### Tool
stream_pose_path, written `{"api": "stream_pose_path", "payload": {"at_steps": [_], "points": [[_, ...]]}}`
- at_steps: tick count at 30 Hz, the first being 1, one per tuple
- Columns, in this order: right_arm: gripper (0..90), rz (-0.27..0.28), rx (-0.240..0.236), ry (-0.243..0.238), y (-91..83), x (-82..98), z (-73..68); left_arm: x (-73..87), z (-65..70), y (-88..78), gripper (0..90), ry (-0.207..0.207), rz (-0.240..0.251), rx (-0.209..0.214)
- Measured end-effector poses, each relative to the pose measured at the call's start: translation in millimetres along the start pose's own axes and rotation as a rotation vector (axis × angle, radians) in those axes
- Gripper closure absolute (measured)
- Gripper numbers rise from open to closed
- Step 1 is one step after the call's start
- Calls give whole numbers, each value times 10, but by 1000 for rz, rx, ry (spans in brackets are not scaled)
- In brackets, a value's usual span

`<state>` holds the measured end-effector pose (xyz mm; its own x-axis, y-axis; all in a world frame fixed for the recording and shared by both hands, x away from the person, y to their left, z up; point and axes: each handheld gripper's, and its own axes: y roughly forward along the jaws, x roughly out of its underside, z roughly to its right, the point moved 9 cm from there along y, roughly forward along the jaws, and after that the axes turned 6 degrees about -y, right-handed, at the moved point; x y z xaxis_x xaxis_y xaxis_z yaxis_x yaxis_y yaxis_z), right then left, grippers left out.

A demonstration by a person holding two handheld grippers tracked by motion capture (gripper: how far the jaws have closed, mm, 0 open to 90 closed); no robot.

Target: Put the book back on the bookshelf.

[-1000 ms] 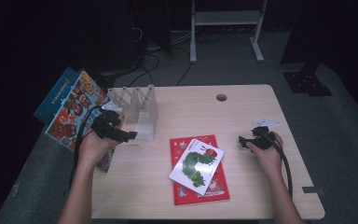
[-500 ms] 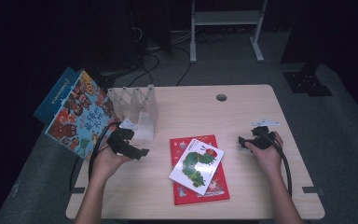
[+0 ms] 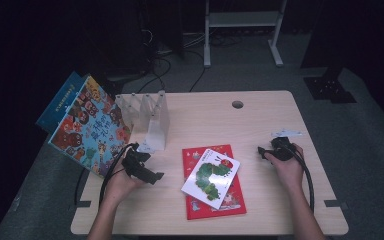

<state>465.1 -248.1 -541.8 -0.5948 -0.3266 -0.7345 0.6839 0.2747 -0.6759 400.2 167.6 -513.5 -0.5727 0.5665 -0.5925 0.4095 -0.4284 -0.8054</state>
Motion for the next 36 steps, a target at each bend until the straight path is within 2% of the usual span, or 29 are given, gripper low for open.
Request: {"api": "stream_pose_path", "payload": {"at_steps": [4, 5, 8, 13, 14, 15, 20, 28, 34, 36], "points": [[524, 29, -51, -34, -98, -5, -101, 59, 28, 57, 4, 6, 7, 13], [582, 34, -67, -38, -130, -5, -132, 78, 26, 74, 3, 8, 6, 11], [702, 45, -132, -65, -237, -14, -259, 123, 7, 112, 4, 1, 17, 9], [858, 66, -244, -104, -437, 4, -545, 182, -18, 176, 3, -2, 35, 9], [893, 64, -286, -120, -508, 23, -668, 195, -17, 195, 3, -9, 33, 13], [893, 64, -286, -120, -508, 23, -668, 208, -17, 207, 3, -7, 29, 16], [895, 52, -389, -164, -654, 91, -961, 208, -14, 238, 0, -10, 54, 31], [895, 39, -514, -213, -817, 231, -1353, 222, -33, 248, 0, -15, 153, 42], [895, 22, -580, -256, -845, 309, -1590, 225, -38, 246, 0, -12, 152, 43], [896, 15, -615, -263, -853, 315, -1685, 224, -45, 246, 0, -16, 150, 41]]}}
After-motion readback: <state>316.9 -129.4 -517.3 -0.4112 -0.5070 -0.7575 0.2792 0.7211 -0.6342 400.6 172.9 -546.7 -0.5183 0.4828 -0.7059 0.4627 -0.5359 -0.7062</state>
